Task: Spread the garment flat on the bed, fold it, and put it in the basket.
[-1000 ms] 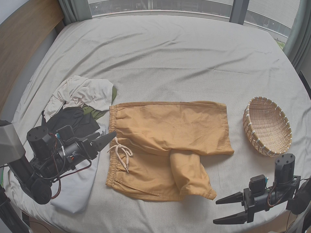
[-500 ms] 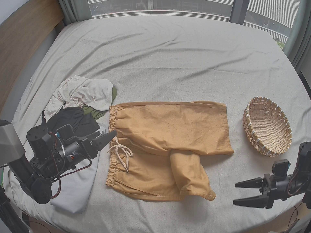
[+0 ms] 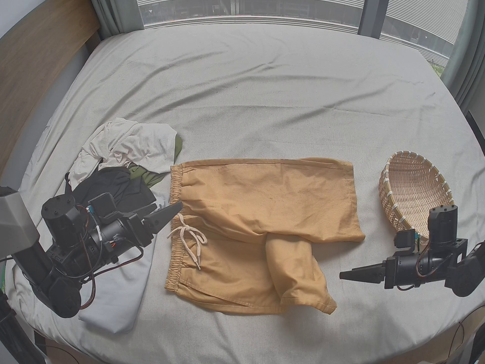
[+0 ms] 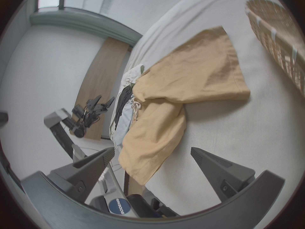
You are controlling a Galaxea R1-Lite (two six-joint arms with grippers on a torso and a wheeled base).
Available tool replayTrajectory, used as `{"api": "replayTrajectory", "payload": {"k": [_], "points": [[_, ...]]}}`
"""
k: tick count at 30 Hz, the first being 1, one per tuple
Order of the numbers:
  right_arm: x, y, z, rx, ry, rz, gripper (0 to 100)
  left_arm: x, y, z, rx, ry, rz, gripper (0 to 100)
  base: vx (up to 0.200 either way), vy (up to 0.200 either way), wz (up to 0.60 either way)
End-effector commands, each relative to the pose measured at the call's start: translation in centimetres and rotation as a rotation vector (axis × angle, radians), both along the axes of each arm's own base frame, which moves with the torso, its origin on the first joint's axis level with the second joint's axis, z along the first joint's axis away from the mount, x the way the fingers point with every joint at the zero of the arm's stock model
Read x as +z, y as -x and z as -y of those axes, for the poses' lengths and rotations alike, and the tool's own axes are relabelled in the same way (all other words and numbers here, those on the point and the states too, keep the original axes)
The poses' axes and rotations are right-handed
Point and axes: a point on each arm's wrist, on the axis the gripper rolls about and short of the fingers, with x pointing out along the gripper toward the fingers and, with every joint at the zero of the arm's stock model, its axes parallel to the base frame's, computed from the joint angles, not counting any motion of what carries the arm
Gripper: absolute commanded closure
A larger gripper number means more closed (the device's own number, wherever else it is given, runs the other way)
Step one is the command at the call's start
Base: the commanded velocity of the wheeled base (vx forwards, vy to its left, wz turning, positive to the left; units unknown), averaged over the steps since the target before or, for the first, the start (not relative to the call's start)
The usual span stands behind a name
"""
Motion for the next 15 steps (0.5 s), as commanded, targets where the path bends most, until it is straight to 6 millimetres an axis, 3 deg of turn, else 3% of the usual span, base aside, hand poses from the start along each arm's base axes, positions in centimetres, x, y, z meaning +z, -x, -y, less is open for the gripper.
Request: {"api": "replayTrajectory", "payload": {"k": [1,15], "points": [[-1.7,-2.1,-0.4,-0.051,-0.026,-0.122,0,-0.1,0.0,0.1,-0.003,0.0,-0.004,0,0.0,0.0,0.0],[-5.0,-3.9,-1.1,-0.066,-0.021,-0.258,0,-0.2,0.1,0.1,-0.004,-0.002,-0.008,0,0.0,0.0,0.0]]}}
